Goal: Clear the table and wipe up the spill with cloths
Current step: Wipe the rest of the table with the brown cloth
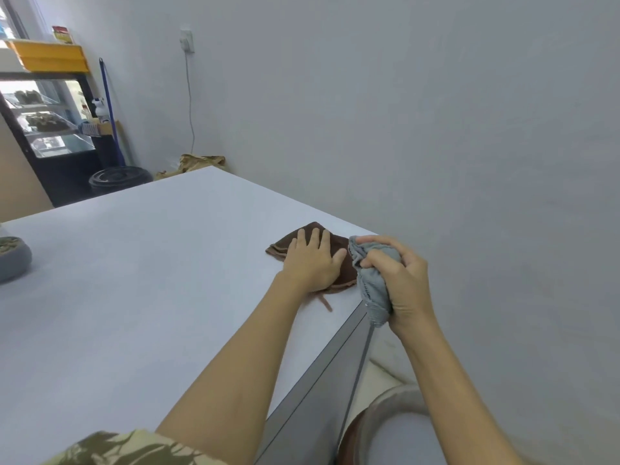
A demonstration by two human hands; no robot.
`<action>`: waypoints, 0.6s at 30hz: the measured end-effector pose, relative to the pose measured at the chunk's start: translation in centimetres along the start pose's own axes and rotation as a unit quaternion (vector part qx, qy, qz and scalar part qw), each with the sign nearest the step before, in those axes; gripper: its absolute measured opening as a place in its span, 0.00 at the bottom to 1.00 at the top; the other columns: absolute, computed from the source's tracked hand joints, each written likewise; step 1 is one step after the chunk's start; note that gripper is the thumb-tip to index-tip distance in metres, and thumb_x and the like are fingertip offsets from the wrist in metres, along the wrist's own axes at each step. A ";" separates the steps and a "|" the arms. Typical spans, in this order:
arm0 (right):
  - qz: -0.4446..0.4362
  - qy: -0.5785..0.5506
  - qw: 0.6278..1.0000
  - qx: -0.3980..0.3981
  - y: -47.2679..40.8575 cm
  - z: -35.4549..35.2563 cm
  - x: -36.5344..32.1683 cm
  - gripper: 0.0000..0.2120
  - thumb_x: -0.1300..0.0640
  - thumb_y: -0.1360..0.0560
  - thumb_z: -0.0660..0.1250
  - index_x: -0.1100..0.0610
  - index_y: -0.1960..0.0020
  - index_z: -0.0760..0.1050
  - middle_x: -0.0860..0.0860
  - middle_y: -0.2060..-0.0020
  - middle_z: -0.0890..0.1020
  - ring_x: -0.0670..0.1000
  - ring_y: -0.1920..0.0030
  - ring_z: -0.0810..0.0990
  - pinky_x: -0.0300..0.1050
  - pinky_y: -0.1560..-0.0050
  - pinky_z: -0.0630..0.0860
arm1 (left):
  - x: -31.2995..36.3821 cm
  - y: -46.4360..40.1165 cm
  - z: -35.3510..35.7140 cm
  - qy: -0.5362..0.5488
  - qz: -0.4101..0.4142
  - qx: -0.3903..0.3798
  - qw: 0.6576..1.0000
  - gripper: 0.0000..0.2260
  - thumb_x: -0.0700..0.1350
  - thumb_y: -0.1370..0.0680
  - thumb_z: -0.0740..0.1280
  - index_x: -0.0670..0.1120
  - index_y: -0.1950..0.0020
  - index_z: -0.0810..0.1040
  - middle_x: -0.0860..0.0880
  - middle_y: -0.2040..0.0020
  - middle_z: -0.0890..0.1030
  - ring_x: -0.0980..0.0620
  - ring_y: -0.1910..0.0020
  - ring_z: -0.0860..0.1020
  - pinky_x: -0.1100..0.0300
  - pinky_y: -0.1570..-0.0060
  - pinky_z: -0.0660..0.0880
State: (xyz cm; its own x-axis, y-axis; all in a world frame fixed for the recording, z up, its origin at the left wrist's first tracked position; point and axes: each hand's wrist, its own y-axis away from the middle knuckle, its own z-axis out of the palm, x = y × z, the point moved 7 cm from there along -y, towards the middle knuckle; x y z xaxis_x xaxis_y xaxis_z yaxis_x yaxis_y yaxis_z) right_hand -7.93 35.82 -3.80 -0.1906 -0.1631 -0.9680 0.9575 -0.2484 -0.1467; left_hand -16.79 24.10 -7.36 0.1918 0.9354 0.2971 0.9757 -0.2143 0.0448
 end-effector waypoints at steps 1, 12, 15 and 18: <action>-0.002 -0.003 1.000 -0.003 -0.4 0.0 -0.2 0.09 0.71 0.33 0.65 0.62 0.58 0.81 0.54 0.63 0.82 0.48 0.65 0.78 0.39 0.68 0.74 | 0.0 -0.2 0.3 -0.033 -0.002 -0.005 0.999 0.28 0.57 0.18 0.45 0.43 0.22 0.46 0.43 0.22 0.48 0.39 0.24 0.45 0.47 0.27 0.45; 0.016 -0.057 0.997 -0.053 -0.1 2.1 0.7 0.12 0.73 0.33 0.63 0.61 0.58 0.81 0.55 0.59 0.82 0.49 0.65 0.80 0.41 0.63 0.77 | -4.6 9.9 0.0 -0.081 -0.113 -0.115 0.984 0.28 0.59 0.19 0.44 0.51 0.23 0.38 0.49 0.23 0.37 0.38 0.25 0.37 0.45 0.28 0.40; 0.010 -0.053 0.997 -0.062 0.4 2.4 0.9 0.12 0.72 0.34 0.64 0.60 0.58 0.81 0.55 0.58 0.83 0.48 0.65 0.80 0.40 0.64 0.77 | -5.3 10.2 -1.5 -0.043 -0.155 -0.098 0.982 0.25 0.52 0.18 0.47 0.46 0.22 0.46 0.44 0.22 0.42 0.37 0.25 0.41 0.43 0.28 0.39; 0.014 -0.059 0.997 -0.057 0.5 2.5 1.0 0.13 0.73 0.32 0.62 0.60 0.58 0.81 0.54 0.57 0.83 0.48 0.65 0.81 0.40 0.64 0.77 | -3.5 9.2 -0.8 0.029 -0.189 -0.019 0.981 0.28 0.55 0.19 0.45 0.41 0.23 0.51 0.41 0.22 0.45 0.34 0.26 0.41 0.44 0.28 0.37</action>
State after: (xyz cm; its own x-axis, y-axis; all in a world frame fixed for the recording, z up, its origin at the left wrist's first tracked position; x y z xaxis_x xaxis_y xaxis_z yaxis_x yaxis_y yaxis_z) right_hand -8.16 33.13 -4.29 -0.1806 -0.2819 -0.9423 0.9800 -0.1328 -0.1481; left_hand -8.57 18.66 -7.20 -0.1907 0.9328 0.3059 0.9710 0.1336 0.1981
